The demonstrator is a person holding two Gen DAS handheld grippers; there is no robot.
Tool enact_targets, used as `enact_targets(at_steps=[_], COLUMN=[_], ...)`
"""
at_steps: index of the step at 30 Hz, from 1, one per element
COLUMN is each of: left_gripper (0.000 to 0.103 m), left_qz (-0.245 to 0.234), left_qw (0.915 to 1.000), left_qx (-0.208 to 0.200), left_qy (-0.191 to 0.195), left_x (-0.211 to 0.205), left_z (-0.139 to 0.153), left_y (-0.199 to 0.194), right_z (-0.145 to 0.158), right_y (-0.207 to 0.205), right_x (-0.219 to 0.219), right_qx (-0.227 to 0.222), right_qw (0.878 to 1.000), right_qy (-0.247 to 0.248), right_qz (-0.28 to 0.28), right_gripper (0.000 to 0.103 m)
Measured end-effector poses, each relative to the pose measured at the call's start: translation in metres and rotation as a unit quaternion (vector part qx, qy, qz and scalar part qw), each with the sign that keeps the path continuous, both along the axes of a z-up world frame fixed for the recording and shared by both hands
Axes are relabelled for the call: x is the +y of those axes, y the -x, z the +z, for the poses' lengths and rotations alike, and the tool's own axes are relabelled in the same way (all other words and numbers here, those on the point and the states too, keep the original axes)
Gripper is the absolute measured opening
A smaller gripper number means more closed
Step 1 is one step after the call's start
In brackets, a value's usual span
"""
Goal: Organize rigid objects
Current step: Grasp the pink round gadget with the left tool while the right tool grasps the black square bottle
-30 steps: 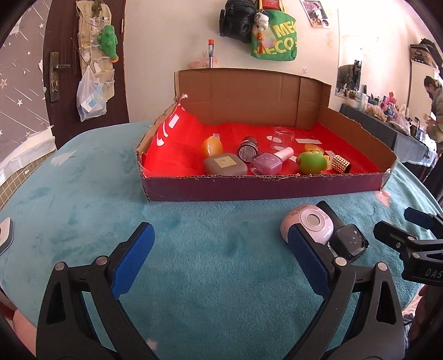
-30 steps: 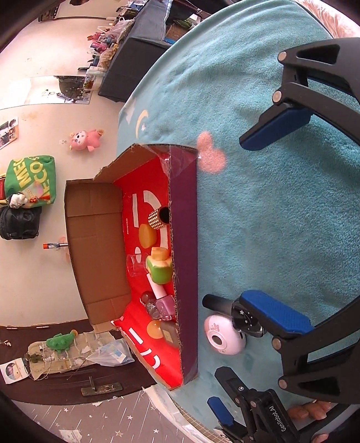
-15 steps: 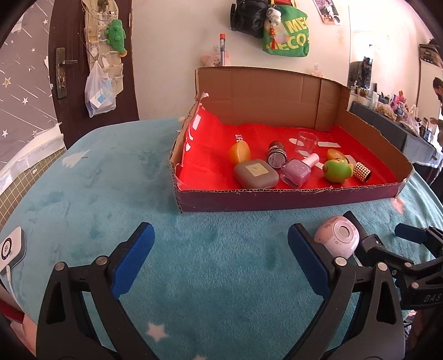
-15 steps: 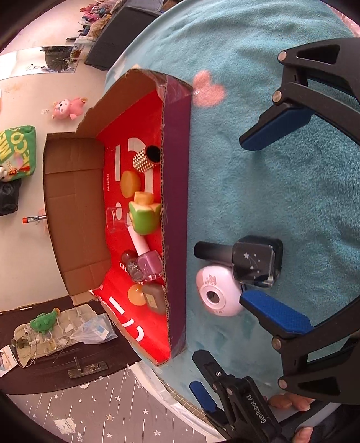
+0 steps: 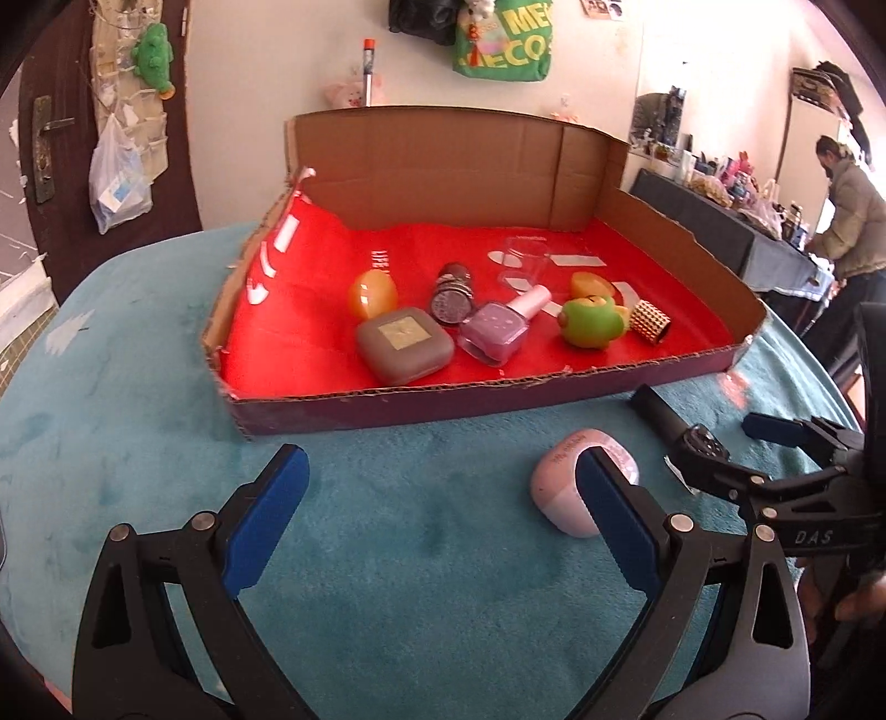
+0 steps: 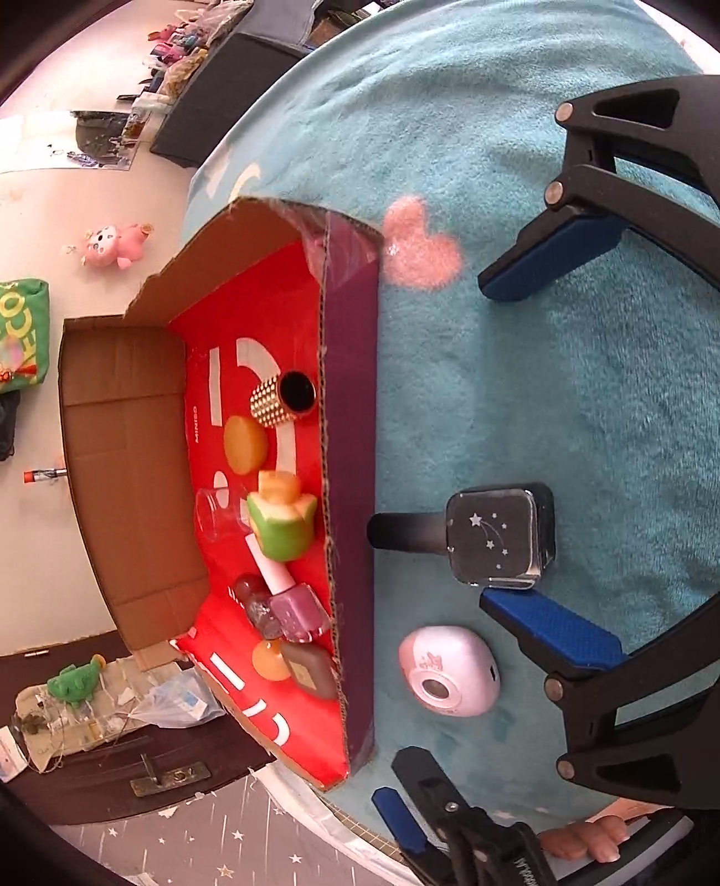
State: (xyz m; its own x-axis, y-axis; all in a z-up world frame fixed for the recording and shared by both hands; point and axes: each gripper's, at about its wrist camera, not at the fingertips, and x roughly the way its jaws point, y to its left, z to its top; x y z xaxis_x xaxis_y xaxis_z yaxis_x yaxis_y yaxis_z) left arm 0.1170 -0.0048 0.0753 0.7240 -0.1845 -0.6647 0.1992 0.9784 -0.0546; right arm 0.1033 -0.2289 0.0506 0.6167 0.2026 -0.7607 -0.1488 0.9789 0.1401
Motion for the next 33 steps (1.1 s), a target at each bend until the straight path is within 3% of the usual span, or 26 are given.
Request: enact_targets(at_steps=[9, 12, 14, 23, 26, 27, 31, 33], left_gripper=[0.096, 0.084, 0.083, 0.066, 0.055, 0.047, 0.044, 0.044], left_qz=[-0.078, -0.098, -0.109, -0.142, -0.154, -0.160, -0.159, -0.151], left_qw=[0.9961, 0.9941, 0.9926, 0.9883, 0.9865, 0.9853, 0.9854, 0.9866], left_qx=[0.035, 0.038, 0.040, 0.046, 0.054, 0.058, 0.062, 0.061], left_qy=[-0.020, -0.026, -0.034, -0.029, -0.016, -0.010, 0.001, 0.003], left_x=[-0.026, -0.032, -0.037, -0.048, -0.050, -0.051, -0.051, -0.051], left_z=[-0.008, -0.009, -0.010, -0.011, -0.013, -0.014, -0.014, -0.012], left_y=[-0.011, -0.012, -0.013, -0.016, -0.018, -0.018, -0.019, -0.018], right_z=[0.001, 0.002, 0.002, 0.002, 0.000, 0.000, 0.001, 0.001], right_y=[0.001, 0.004, 0.004, 0.002, 0.004, 0.005, 0.008, 0.009], right_x=[-0.002, 0.000, 0.002, 0.012, 0.018, 0.019, 0.017, 0.015], right_qx=[-0.005, -0.013, -0.017, -0.023, -0.031, -0.034, -0.043, -0.045], right_qw=[0.999, 0.998, 0.997, 0.995, 0.994, 0.994, 0.993, 0.993], right_qy=[0.010, 0.017, 0.022, 0.013, 0.024, 0.024, -0.003, -0.013], right_qz=[0.042, 0.056, 0.065, 0.094, 0.101, 0.102, 0.110, 0.107], right_gripper=[0.103, 0.098, 0.095, 0.076, 0.071, 0.066, 0.038, 0.038])
